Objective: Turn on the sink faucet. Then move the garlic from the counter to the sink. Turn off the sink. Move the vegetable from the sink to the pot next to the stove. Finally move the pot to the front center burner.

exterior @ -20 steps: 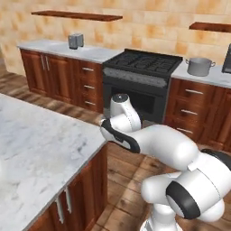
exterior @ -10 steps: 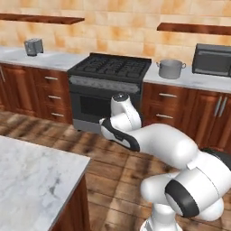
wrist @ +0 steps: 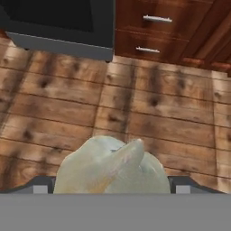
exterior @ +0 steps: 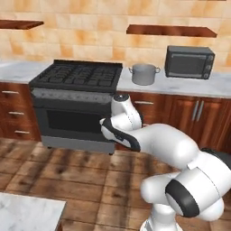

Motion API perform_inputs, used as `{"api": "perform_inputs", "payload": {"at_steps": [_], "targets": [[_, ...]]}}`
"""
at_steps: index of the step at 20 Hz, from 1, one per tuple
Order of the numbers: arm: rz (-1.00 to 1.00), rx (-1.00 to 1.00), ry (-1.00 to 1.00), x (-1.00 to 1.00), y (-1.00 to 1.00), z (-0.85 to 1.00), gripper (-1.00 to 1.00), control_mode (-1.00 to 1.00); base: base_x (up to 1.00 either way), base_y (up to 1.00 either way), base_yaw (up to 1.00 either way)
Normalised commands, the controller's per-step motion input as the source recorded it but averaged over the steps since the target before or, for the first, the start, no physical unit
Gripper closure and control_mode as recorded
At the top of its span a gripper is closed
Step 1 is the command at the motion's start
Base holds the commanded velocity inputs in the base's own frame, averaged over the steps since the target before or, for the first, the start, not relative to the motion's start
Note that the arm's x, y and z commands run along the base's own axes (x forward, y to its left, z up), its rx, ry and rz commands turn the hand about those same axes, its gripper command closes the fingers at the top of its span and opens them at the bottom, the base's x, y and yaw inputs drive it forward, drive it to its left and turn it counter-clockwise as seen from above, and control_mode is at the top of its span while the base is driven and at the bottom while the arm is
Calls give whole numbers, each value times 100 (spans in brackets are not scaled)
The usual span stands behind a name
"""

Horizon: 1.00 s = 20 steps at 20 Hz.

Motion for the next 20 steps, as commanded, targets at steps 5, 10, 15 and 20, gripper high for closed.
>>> {"api": "perform_inputs", "payload": {"at_steps": [5, 10, 15, 20], "targets": [[0, 0, 0, 0, 0, 0, 100, 100, 81, 11, -34], [0, 0, 0, 0, 0, 0, 100, 100, 80, 30, -31], [0, 0, 0, 0, 0, 0, 100, 100, 77, 66, -24], [0, 0, 0, 0, 0, 0, 100, 100, 78, 70, -21]]}}
